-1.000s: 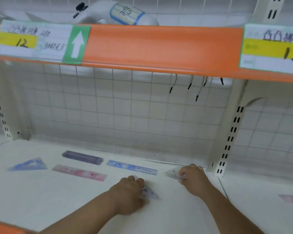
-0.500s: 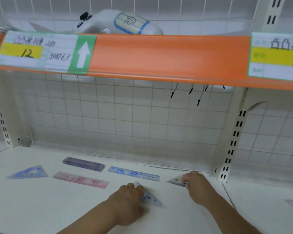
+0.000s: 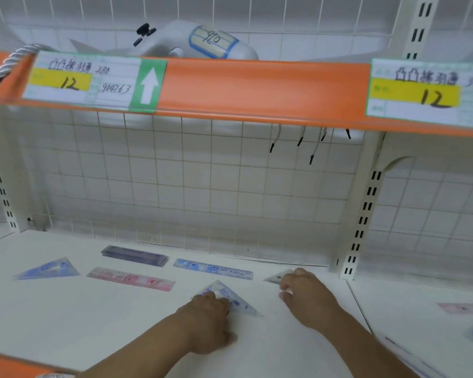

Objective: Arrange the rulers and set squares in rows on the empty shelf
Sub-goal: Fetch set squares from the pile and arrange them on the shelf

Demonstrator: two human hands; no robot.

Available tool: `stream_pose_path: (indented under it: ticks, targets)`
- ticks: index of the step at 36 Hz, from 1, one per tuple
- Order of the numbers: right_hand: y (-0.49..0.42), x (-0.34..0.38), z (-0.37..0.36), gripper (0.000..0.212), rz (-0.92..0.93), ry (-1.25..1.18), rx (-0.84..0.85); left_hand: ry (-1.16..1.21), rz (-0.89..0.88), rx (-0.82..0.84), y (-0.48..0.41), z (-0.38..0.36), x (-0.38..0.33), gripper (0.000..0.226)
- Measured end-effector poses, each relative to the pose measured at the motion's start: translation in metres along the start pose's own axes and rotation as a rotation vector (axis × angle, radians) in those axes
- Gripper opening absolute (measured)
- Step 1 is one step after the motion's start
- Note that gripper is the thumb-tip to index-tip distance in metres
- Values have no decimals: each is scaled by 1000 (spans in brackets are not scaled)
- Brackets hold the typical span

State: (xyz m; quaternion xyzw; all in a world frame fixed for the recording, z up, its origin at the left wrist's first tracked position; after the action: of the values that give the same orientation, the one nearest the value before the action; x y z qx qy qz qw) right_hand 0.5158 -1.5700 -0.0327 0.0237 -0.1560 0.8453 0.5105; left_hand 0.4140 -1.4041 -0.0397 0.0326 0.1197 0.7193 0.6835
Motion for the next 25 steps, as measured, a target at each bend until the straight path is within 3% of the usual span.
stream_pose_path:
  ticks: [11,17,25]
  targets:
    - [41,36,12,28,59,45,67,24,-7,-89,22,5,-12,53]
    - [65,46,22,23,48,97,100,20,-3,-227,43,12,-17,35]
    - [106,59,45,39,28,119,88,17,-41,-368,80,21,-28,25]
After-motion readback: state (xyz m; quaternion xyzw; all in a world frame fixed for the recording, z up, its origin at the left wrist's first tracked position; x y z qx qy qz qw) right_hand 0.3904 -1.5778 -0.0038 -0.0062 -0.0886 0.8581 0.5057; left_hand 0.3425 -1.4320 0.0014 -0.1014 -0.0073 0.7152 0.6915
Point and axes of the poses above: each hand's wrist, its own y-axis away from the middle knuckle, its own z-axis out of the back of the hand, x = y × z, the point moved 6 cm from there along -y, towards the middle knuckle, and after that the axes turned 6 degrees about -x, right-handed, at the moved point
